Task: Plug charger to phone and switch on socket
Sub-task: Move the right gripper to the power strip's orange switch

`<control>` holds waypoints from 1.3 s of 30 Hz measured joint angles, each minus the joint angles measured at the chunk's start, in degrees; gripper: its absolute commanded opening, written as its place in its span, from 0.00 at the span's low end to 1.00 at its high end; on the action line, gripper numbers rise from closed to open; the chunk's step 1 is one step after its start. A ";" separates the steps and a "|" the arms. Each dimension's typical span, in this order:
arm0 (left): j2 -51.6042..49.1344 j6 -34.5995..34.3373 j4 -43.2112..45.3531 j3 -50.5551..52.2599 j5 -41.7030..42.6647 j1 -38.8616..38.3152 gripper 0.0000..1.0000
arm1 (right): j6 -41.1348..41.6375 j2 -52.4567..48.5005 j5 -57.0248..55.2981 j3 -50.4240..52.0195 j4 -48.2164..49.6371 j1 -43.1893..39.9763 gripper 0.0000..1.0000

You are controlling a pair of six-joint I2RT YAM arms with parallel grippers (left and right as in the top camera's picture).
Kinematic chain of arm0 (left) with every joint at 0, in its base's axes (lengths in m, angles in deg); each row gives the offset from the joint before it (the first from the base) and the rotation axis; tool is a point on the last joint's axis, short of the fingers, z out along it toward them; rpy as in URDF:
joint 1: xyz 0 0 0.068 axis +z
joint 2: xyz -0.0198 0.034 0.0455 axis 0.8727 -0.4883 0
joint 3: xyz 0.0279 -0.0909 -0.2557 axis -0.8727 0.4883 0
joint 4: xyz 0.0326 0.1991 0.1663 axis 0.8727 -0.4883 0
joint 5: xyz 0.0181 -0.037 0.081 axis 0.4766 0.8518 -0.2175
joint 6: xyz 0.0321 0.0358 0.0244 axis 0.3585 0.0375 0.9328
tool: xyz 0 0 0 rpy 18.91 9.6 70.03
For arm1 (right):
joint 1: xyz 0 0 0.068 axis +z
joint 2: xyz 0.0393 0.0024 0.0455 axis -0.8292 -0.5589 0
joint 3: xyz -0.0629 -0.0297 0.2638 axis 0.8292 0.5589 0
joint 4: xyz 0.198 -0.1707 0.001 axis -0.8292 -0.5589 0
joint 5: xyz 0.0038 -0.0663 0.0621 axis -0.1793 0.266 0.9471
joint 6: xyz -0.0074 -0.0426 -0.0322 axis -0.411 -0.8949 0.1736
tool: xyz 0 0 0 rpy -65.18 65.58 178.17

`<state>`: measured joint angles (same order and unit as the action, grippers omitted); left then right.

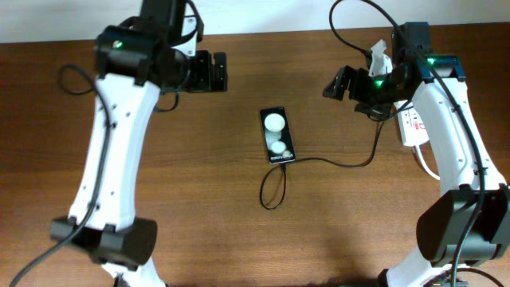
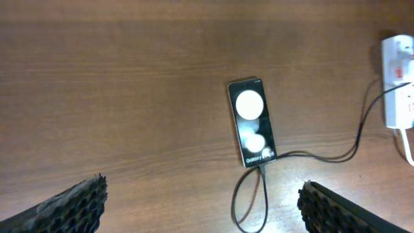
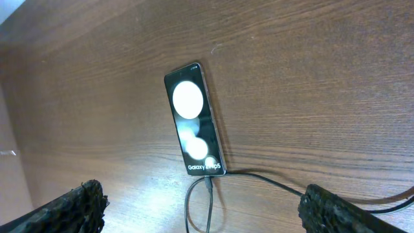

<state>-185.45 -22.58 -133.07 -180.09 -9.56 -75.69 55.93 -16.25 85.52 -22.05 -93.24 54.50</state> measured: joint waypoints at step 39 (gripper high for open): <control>2.40 0.20 -0.28 0.00 -1.01 0.00 0.99 | -24.09 -35.93 -1.51 -38.58 -13.90 -25.79 0.99</control>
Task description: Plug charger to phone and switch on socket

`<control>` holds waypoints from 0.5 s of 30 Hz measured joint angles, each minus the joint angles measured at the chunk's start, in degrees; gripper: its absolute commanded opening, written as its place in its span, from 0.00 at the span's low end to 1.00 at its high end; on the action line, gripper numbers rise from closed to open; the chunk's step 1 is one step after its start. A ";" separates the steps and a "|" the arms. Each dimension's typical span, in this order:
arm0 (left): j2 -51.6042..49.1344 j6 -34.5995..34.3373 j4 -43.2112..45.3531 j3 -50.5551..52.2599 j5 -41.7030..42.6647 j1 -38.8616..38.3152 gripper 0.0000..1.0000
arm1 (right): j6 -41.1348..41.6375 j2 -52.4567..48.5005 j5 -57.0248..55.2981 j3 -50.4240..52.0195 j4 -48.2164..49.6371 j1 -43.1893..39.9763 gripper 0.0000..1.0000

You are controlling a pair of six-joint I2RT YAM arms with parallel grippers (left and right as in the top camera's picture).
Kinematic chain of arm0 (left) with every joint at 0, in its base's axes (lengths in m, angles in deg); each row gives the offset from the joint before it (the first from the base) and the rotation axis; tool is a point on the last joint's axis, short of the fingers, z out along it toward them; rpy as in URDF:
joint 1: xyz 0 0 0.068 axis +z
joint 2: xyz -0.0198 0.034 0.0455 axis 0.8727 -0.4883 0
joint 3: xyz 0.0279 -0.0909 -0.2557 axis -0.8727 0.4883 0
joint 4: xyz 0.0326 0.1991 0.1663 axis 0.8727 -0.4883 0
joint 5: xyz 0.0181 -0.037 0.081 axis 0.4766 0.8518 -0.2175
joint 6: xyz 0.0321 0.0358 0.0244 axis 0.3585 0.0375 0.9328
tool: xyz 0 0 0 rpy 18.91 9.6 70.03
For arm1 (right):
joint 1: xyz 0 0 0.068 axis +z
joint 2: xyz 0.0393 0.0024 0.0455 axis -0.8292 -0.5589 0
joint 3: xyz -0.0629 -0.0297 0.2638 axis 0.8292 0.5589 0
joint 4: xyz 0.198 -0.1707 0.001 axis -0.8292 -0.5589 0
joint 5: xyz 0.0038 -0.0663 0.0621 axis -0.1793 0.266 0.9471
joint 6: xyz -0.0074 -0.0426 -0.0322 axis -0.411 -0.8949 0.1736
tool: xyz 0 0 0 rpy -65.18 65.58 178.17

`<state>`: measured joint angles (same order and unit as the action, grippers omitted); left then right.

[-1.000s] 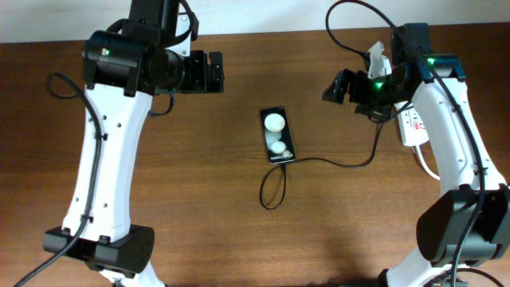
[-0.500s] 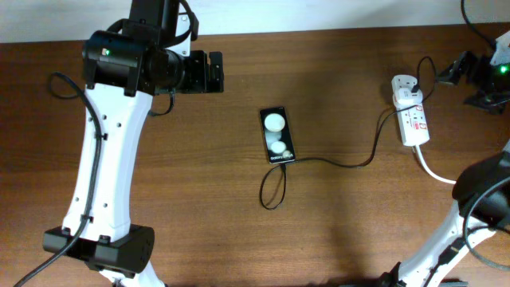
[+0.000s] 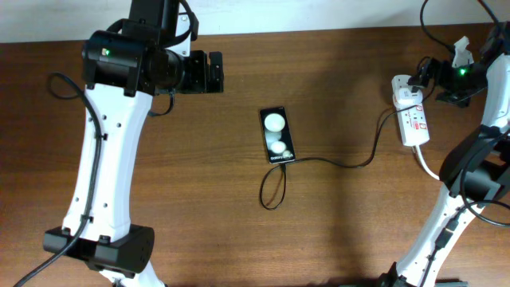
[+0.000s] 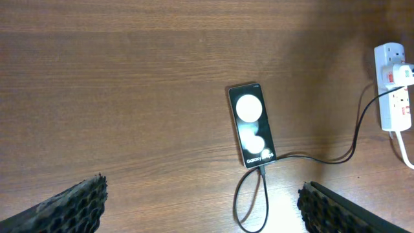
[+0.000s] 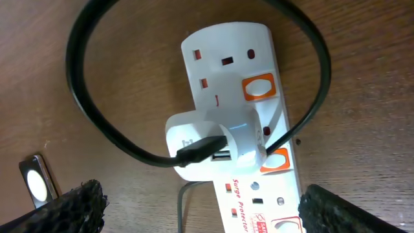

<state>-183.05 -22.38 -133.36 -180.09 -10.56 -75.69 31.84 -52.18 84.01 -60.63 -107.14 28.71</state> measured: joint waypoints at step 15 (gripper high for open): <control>0.00 0.00 0.00 0.00 0.00 0.00 0.99 | 0.00 -4.94 -0.70 0.02 -0.26 3.04 0.99</control>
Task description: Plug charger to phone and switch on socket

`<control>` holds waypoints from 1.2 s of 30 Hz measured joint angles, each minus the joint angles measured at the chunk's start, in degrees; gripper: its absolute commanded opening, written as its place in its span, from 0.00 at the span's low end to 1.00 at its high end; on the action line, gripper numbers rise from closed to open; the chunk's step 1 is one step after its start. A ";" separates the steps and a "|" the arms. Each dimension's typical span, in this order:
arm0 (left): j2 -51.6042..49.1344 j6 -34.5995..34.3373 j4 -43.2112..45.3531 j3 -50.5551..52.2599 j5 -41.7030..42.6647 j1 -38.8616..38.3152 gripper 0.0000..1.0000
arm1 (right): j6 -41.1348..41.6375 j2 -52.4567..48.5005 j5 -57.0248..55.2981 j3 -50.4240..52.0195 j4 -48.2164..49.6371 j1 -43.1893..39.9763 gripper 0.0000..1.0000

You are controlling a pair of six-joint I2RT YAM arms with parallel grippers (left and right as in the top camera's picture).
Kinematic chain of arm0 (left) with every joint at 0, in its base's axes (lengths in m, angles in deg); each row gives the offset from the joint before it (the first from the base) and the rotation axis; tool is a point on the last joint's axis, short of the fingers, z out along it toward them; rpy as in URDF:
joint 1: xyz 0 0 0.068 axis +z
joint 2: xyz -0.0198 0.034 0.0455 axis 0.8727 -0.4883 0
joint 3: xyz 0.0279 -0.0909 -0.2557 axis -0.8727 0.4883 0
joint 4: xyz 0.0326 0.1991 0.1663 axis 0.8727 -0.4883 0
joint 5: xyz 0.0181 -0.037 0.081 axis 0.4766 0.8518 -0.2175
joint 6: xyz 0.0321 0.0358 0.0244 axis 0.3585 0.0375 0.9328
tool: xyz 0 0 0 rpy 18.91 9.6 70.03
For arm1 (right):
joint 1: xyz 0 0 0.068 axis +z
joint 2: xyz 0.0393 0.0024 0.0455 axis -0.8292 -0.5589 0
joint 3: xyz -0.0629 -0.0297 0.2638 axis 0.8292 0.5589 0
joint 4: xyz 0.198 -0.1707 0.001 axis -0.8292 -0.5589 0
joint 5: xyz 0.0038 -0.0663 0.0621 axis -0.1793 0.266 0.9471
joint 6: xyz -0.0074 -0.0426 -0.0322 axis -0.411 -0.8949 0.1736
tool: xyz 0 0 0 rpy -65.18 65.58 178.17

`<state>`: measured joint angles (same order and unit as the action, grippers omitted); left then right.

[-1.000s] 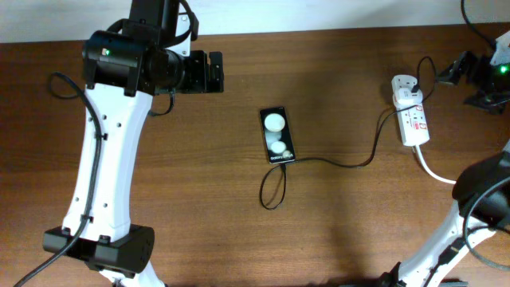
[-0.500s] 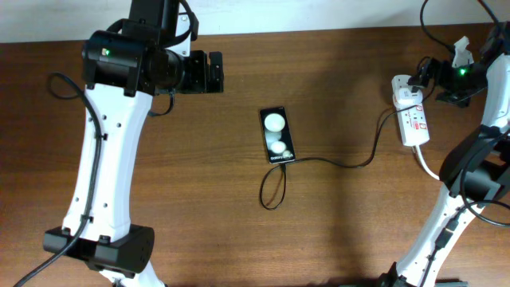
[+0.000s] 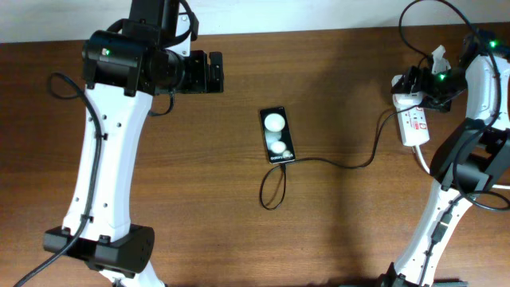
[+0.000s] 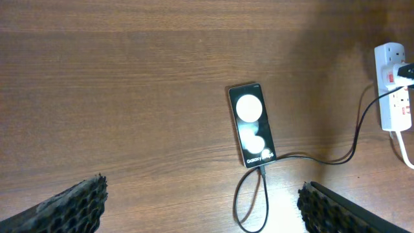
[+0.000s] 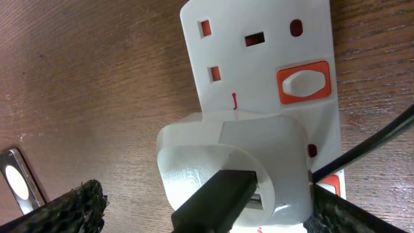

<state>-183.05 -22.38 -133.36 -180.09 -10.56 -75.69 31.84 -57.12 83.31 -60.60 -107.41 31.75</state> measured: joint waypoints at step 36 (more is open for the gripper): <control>0.00 0.00 0.02 0.00 0.00 0.00 0.99 | -1.25 0.13 -3.26 1.95 2.89 1.40 0.99</control>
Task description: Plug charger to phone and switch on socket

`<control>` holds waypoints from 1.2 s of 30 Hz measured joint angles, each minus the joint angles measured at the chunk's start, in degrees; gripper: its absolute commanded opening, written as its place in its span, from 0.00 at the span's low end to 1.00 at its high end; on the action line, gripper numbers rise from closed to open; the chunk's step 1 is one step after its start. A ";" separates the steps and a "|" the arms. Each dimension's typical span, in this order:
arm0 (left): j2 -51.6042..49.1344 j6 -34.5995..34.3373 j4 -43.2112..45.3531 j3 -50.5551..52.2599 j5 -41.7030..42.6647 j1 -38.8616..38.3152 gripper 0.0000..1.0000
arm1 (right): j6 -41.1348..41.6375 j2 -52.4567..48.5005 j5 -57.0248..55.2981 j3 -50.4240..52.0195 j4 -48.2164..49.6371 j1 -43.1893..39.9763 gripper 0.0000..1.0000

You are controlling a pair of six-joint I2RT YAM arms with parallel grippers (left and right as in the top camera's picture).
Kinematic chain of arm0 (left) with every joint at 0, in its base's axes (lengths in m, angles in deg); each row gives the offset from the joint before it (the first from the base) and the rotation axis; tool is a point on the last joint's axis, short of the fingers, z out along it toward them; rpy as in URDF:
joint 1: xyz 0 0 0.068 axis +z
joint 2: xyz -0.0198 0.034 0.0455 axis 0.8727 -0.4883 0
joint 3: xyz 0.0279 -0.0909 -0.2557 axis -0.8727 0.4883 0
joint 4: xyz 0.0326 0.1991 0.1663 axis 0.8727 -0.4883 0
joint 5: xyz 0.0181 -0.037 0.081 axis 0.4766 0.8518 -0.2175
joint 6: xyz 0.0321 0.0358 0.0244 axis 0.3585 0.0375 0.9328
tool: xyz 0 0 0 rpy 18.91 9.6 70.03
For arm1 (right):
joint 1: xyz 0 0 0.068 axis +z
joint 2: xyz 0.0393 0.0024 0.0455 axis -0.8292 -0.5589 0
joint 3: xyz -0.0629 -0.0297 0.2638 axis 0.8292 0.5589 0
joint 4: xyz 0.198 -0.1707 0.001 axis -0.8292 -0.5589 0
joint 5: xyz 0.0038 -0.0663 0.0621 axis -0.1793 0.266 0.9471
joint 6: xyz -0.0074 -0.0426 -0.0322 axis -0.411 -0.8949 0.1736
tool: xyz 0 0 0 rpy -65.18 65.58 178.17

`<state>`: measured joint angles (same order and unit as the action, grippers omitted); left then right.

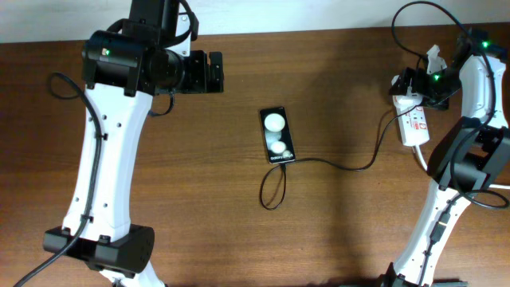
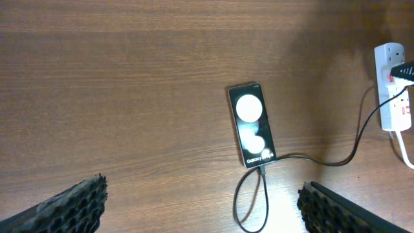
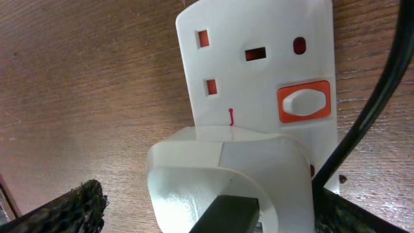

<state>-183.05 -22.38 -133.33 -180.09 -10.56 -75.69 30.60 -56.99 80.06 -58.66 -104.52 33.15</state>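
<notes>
The black phone [image 1: 277, 135] lies face up mid-table, also in the left wrist view [image 2: 252, 125]. A black charger cable [image 1: 343, 165] runs from its lower end through a loop [image 2: 250, 206] to the white charger adapter [image 3: 226, 175], which sits in the white power strip [image 1: 413, 119]. An orange rocker switch [image 3: 304, 101] shows above the adapter. My right gripper [image 3: 207, 217] is open, its fingers on either side of the adapter, close over it. My left gripper [image 1: 209, 72] hangs open, high over the table's far left.
The strip's white lead [image 1: 423, 163] trails toward the front at the right edge. My right arm's black cable [image 3: 372, 110] crosses in front of the strip. The table's far edge [image 1: 319, 33] meets a white wall.
My right gripper has closed in slightly on the adapter, which now fills more of the right wrist view; the phone has left that view. The left arm, phone and cable have not moved.
At first my right gripper hung open between the phone and the strip, with the cable in the phone. Then it was above the strip at the far right, then low over the adapter, and now closer still. The left gripper stayed open and high.
</notes>
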 measured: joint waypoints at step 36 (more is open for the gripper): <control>0.00 0.00 -0.02 0.00 0.00 0.00 0.99 | 0.61 0.44 -0.81 0.15 -3.54 0.39 0.99</control>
<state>-183.05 -22.38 -133.36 -180.09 -10.56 -75.69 31.21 -56.55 79.25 -58.51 -108.06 33.54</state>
